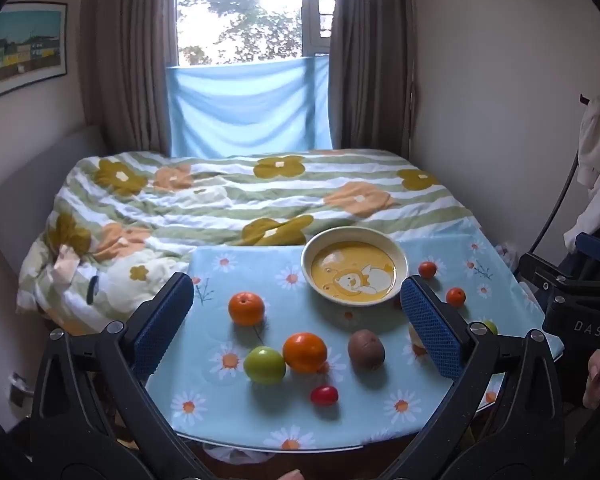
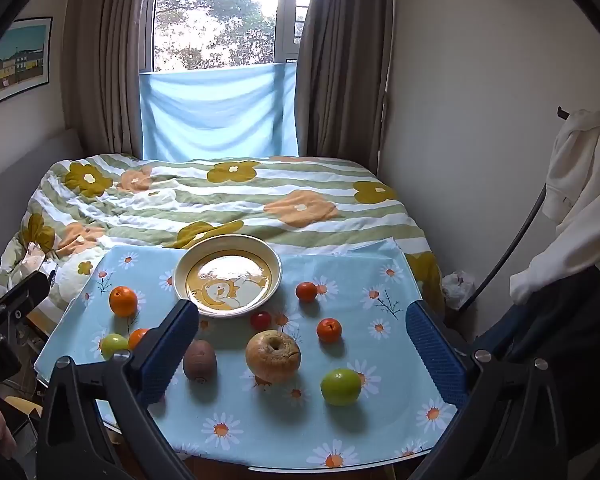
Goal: Organize fruits
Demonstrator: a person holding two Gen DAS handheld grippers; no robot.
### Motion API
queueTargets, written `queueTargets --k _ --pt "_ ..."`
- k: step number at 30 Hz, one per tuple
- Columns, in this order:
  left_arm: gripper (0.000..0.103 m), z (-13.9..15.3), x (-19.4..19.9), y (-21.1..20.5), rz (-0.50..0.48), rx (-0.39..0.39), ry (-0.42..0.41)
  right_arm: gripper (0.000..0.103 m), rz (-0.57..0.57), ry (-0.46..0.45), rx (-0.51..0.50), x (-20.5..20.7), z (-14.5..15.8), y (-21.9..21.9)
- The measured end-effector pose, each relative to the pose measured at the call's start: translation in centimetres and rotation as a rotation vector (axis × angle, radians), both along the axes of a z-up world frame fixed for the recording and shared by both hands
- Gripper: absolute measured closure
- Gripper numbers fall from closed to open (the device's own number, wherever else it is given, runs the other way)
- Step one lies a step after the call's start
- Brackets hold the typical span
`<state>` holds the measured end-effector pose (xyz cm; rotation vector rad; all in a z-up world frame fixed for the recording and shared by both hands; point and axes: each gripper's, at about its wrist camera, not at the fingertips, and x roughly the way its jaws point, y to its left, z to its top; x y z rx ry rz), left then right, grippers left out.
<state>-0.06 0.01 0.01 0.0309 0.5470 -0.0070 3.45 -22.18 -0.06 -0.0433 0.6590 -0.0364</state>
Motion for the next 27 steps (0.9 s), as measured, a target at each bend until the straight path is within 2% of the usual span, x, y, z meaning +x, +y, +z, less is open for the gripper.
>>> queueTargets --k 27 --pt "0.000 0.19 -0.12 0.16 0.010 -0.012 0.011 0.000 0.004 -0.003 0.000 -0.02 -0.10 -0.01"
